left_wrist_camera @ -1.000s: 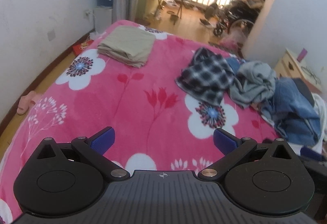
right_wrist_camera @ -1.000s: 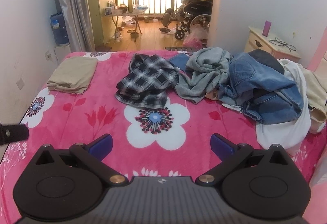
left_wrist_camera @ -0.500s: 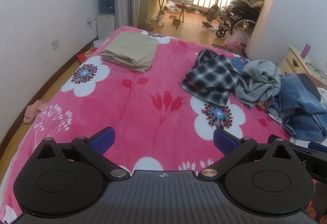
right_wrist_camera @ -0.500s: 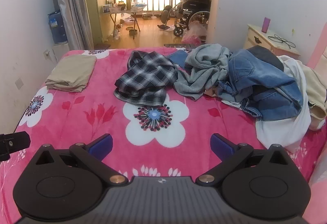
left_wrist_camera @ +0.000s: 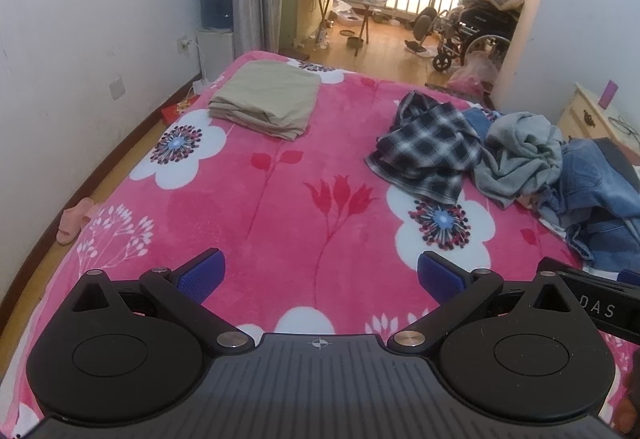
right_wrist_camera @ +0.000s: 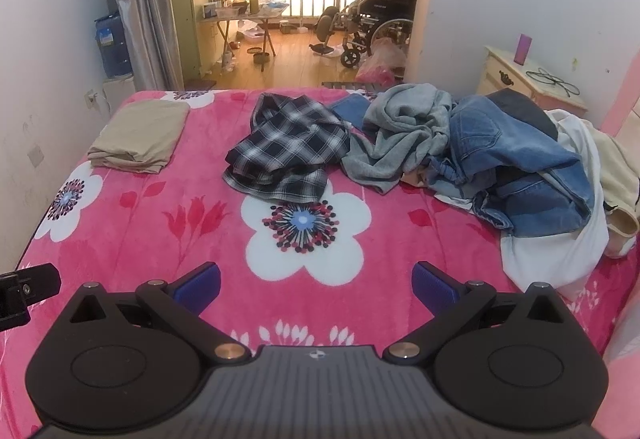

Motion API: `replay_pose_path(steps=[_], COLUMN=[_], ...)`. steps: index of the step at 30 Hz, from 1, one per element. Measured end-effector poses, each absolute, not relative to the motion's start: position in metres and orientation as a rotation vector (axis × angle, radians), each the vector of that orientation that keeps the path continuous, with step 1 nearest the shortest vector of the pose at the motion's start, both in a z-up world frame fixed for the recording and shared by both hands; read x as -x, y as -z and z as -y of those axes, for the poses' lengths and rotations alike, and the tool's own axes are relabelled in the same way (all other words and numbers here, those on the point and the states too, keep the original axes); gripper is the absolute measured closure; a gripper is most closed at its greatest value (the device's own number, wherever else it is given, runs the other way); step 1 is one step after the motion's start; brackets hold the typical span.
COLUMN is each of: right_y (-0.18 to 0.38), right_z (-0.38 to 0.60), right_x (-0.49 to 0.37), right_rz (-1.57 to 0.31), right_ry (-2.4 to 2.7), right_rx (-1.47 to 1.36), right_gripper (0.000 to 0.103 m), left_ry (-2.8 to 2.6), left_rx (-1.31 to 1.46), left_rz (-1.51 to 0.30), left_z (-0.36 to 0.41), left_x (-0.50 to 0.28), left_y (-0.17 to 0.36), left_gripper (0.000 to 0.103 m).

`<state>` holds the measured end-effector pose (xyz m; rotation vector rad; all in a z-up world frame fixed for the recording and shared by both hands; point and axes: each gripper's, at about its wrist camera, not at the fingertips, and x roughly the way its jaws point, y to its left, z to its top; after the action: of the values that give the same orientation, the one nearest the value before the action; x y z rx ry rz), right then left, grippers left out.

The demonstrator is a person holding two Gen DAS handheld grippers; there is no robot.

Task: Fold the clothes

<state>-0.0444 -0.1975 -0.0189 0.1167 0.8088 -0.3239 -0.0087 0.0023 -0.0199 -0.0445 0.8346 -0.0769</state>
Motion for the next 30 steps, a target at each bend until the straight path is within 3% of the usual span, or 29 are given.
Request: replay_pose_path(steps=[30], right_y=[0.0238], right_z=[0.1945], right_x=[0.0460], right_rz=[-0.821], right_ry=[0.332], right_rx=[-0.118], right_gripper=[0.000], left_ry=[0.107], left_rx=[0.040], left_rz=[-0.841], left_z=[0.0004], left_x=[0.0124], left_y=[0.0276], left_gripper=[0.000])
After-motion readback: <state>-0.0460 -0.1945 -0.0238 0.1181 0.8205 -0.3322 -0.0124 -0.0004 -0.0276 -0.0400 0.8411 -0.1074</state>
